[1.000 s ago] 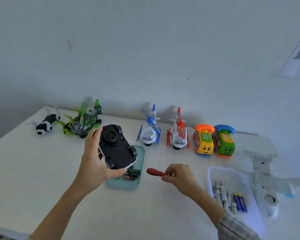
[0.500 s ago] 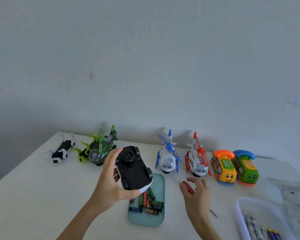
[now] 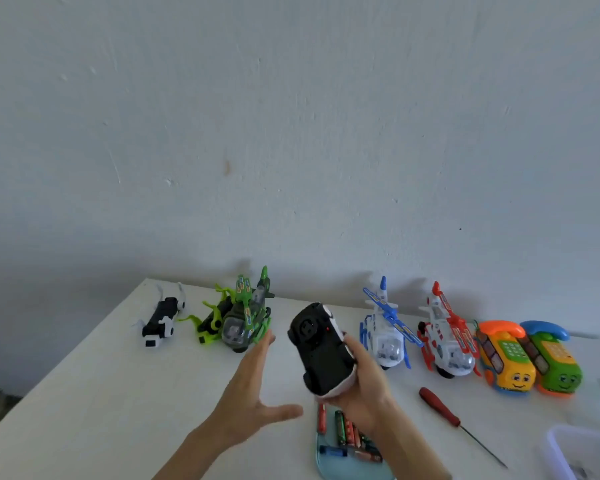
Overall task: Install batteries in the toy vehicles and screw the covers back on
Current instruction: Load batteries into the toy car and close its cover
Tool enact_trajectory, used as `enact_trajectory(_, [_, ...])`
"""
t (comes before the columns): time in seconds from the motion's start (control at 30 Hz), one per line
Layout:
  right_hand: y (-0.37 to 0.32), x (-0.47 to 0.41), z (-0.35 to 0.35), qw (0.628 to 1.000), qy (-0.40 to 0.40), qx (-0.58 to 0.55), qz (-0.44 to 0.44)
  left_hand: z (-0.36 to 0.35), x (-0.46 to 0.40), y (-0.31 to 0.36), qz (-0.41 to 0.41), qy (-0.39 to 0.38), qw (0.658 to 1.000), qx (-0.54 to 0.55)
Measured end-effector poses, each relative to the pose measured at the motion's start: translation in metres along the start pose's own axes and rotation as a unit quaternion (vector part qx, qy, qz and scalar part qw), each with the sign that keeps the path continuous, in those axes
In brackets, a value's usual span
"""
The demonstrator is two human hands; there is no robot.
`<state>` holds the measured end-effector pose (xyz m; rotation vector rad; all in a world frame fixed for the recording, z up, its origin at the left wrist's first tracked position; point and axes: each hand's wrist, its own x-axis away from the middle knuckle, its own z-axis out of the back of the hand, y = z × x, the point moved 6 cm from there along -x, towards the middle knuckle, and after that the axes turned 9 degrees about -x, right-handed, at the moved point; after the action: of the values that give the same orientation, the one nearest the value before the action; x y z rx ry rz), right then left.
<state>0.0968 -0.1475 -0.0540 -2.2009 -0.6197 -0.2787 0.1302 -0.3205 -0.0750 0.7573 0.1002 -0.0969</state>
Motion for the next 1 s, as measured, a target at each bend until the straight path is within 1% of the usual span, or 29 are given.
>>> enact_trajectory(0.07, [-0.017, -0.017, -0.001, 0.991, 0.061, 0.086, 0.084, -0.01, 0.004, -0.041, 0.05, -0.036, 0.998, -0.004])
enact_trajectory(0.1, [-0.024, -0.026, -0.002, 0.977, 0.09, 0.154, 0.12, -0.015, 0.005, -0.058, 0.057, -0.048, 0.997, -0.018])
enact_trajectory(0.13, [-0.028, -0.036, -0.002, 0.953, 0.118, 0.236, 0.148, -0.021, 0.007, -0.073, 0.054, -0.063, 0.996, -0.044])
enact_trajectory(0.17, [-0.029, -0.047, -0.002, 0.92, 0.144, 0.324, 0.166, -0.028, 0.008, -0.085, 0.04, -0.073, 0.993, -0.089])
enact_trajectory(0.23, [-0.026, -0.068, 0.001, 0.84, 0.185, 0.48, 0.172, -0.036, 0.006, -0.094, -0.013, -0.049, 0.978, -0.204])
enact_trajectory(0.3, [-0.019, -0.08, 0.0, 0.765, 0.217, 0.582, 0.173, -0.043, 0.005, -0.097, -0.02, -0.087, 0.966, -0.244])
enact_trajectory(0.37, [-0.014, -0.091, -0.003, 0.696, 0.236, 0.655, 0.177, -0.047, 0.004, -0.099, -0.036, -0.104, 0.957, -0.268])
enact_trajectory(0.4, [-0.012, -0.096, -0.002, 0.665, 0.238, 0.686, 0.174, -0.049, 0.004, -0.099, -0.033, -0.12, 0.957, -0.261])
enact_trajectory(0.47, [-0.009, -0.106, -0.001, 0.614, 0.239, 0.734, 0.163, -0.047, 0.004, -0.095, -0.04, -0.111, 0.957, -0.264])
enact_trajectory(0.57, [-0.005, -0.112, 0.001, 0.572, 0.24, 0.769, 0.155, -0.048, 0.003, -0.095, -0.041, -0.104, 0.953, -0.283])
enact_trajectory(0.63, [-0.003, -0.115, 0.001, 0.544, 0.23, 0.792, 0.155, -0.048, 0.002, -0.096, -0.037, -0.102, 0.956, -0.273])
enact_trajectory(0.7, [-0.002, -0.114, 0.001, 0.527, 0.211, 0.809, 0.152, -0.048, 0.003, -0.096, -0.035, -0.102, 0.956, -0.273])
enact_trajectory(0.73, [-0.002, -0.112, 0.001, 0.525, 0.2, 0.813, 0.152, -0.047, 0.004, -0.097, -0.037, -0.098, 0.955, -0.278])
enact_trajectory(0.8, [0.0, -0.097, 0.004, 0.535, 0.189, 0.808, 0.16, -0.049, 0.005, -0.098, -0.035, -0.102, 0.953, -0.283])
enact_trajectory(0.83, [-0.001, -0.085, 0.006, 0.538, 0.187, 0.802, 0.181, -0.048, 0.005, -0.098, -0.037, -0.093, 0.953, -0.286])
enact_trajectory(0.87, [0.0, -0.071, 0.01, 0.544, 0.184, 0.793, 0.204, -0.044, 0.005, -0.1, -0.038, -0.065, 0.955, -0.288])
enact_trajectory(0.9, [-0.001, -0.057, 0.018, 0.559, 0.184, 0.774, 0.233, -0.042, 0.004, -0.102, -0.037, -0.038, 0.961, -0.271])
enact_trajectory(0.97, [-0.003, -0.03, 0.047, 0.615, 0.192, 0.714, 0.274, -0.037, 0.0, -0.104, -0.031, 0.027, 0.977, -0.21])
enact_trajectory(1.0, [-0.005, -0.016, 0.065, 0.633, 0.208, 0.687, 0.291, -0.03, -0.001, -0.103, -0.018, 0.067, 0.983, -0.169])
